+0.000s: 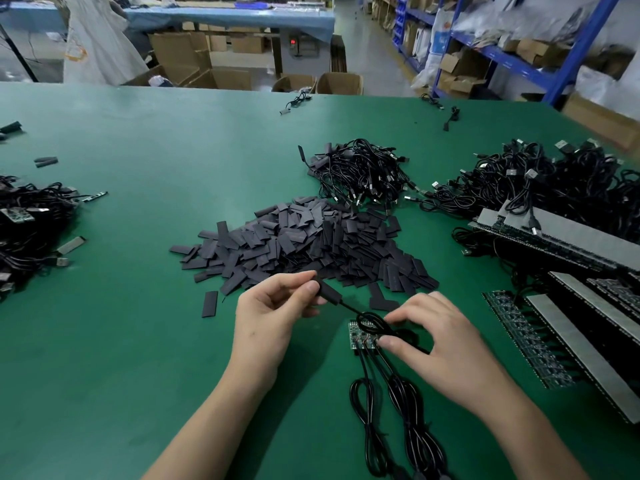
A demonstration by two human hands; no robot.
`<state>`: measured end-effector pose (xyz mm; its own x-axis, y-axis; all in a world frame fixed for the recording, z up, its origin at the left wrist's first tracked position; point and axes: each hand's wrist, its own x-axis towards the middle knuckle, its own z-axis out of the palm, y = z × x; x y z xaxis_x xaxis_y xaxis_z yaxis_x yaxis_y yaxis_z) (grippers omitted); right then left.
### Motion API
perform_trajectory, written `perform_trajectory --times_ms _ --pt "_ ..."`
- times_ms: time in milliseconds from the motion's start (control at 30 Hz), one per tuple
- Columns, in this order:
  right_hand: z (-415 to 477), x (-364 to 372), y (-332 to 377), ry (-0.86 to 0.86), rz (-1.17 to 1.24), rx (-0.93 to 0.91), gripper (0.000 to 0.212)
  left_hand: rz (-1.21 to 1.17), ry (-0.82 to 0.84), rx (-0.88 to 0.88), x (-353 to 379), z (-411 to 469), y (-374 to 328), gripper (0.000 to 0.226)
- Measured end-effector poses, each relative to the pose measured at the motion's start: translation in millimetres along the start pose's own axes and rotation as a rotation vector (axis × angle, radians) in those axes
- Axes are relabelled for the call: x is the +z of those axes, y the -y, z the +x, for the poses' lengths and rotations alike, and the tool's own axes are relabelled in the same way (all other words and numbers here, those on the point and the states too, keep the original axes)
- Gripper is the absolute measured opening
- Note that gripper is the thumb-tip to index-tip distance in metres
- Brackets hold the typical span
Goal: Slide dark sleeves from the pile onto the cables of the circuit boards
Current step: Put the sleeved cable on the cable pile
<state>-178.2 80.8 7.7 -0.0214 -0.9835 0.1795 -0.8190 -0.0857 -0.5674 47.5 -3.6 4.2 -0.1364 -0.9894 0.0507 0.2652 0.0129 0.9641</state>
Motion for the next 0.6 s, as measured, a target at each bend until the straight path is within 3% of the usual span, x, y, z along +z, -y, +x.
perform_trajectory --times_ms 267,400,533,600 --pt "1 5 8 -0.127 0.039 0.003 0.005 -0.015 -0.097 0.028 -3 3 2 0.016" --pt "18 -13 16 -0.269 0.074 0.040 0.010 -0.006 -0.039 0.022 -2 2 0 0.033" --pt "77 -46 24 -0.383 0.005 0.043 0.015 0.276 0.073 0.105 0 -2 2 0.008" --pt "121 -62 27 -0.401 -0.056 0.066 0.018 0.435 0.129 0.159 1 -6 5 0.019"
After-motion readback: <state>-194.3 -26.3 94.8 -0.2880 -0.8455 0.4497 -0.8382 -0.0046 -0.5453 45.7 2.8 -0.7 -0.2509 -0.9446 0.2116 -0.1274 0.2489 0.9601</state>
